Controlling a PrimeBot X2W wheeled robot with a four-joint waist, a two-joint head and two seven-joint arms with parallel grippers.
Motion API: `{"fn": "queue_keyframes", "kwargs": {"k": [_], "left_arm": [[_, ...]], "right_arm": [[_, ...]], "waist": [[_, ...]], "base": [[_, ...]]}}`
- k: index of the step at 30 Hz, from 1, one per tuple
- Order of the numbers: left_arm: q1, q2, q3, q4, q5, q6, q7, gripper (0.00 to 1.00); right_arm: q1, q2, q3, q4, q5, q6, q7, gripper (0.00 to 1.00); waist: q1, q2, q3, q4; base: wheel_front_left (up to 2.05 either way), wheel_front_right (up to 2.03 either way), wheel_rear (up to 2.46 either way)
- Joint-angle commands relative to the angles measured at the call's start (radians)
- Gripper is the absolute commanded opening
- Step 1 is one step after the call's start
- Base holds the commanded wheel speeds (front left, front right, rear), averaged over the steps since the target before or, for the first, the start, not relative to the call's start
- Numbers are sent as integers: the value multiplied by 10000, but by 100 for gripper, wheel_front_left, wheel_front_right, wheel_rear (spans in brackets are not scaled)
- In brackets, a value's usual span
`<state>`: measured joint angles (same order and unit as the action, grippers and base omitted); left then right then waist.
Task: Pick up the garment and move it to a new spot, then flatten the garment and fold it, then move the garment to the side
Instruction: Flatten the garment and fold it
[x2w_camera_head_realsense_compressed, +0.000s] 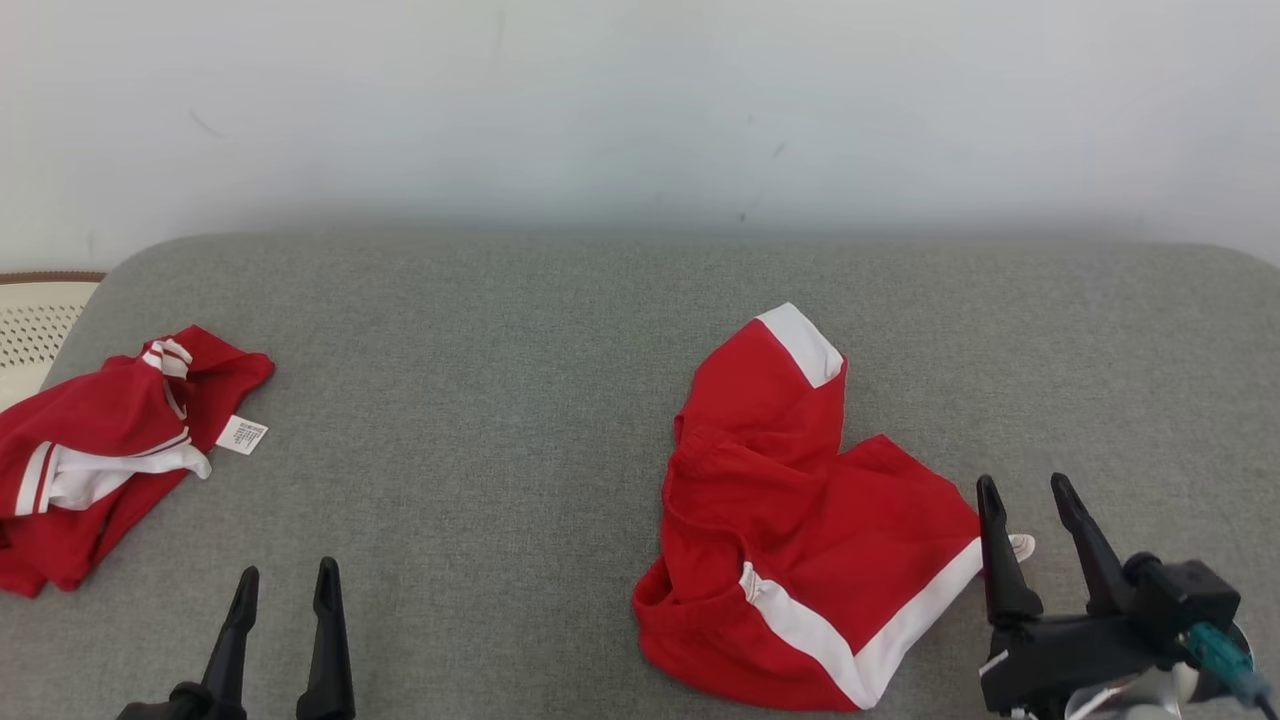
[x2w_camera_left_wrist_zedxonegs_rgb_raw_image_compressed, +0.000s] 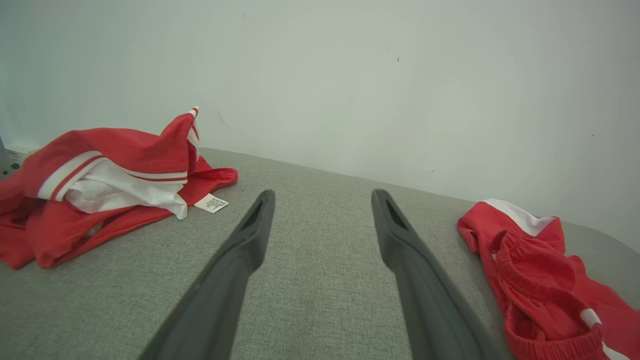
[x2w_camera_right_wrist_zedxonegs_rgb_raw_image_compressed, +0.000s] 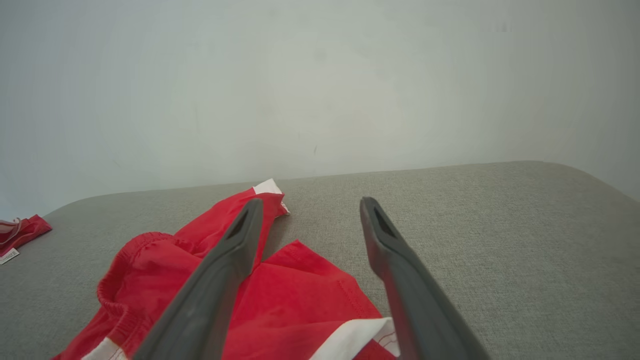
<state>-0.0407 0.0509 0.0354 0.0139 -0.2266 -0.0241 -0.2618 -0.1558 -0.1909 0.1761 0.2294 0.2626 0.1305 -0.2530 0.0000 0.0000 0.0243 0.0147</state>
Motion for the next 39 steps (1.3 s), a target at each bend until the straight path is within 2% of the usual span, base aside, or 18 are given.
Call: {"fn": "queue_keyframes", "kwargs": {"k": [1, 6, 11, 16, 25, 31, 39], "left_arm": [[202, -5, 32, -43, 89, 33, -41, 100], [182, -7, 30, -97, 140, 50, -41, 100], [-186, -7, -412, -16, 269, -144, -41, 100], [-646, -4, -1382, 242, 339, -343, -41, 100], [-1725, 2, -3679, 1293, 520, -808, -8, 100], [-2319, 2, -4769, 1968, 456, -889, 143, 100], [-2748, 7, -5582, 2624, 328, -949, 370, 100]], "right_arm": [[259, 49, -65, -178, -198, 5, -38, 100], [845, 456, -167, -800, -577, 5, -96, 100], [893, 656, -151, -986, -750, 5, -111, 100], [840, 755, -154, -1044, -798, 5, -113, 100], [562, 882, 17, -946, -734, 5, -123, 100], [446, 968, 0, -904, -689, 5, -133, 100], [369, 1066, -39, -996, -724, 5, -120, 100]], "waist": [[0, 0, -11, -3], [0, 0, 43, -125], [0, 0, 154, -337], [0, 0, 299, -592], [0, 0, 589, -1305], [0, 0, 807, -1813], [0, 0, 980, -2090]], "base": [[0, 0, 0], [0, 0, 0], [0, 0, 0], [0, 0, 0], [0, 0, 0], [0, 0, 0], [0, 0, 0]]}}
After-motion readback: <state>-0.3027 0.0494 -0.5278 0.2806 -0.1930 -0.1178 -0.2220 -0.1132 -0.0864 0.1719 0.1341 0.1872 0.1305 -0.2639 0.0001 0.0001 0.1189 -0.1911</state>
